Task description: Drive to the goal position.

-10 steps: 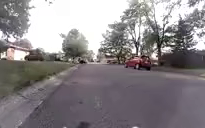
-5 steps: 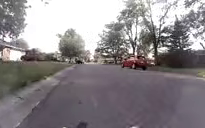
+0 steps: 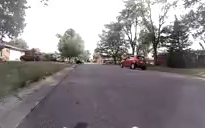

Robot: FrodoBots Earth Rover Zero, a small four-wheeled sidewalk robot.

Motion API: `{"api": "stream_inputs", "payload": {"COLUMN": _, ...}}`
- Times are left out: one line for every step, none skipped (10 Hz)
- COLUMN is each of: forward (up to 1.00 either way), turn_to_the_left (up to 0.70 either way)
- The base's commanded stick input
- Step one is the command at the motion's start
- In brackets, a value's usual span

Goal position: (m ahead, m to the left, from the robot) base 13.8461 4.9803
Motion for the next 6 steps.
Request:
{"api": "stream_inputs", "payload": {"forward": 0.0, "turn_to_the_left": 0.0}}
{"api": "stream_inputs", "payload": {"forward": 0.0, "turn_to_the_left": 0.0}}
{"api": "stream_inputs", "payload": {"forward": 0.0, "turn_to_the_left": 0.0}}
{"api": "stream_inputs", "payload": {"forward": 0.0, "turn_to_the_left": 0.0}}
{"api": "stream_inputs", "payload": {"forward": 0.0, "turn_to_the_left": 0.0}}
{"api": "stream_inputs", "payload": {"forward": 0.0, "turn_to_the_left": 0.0}}
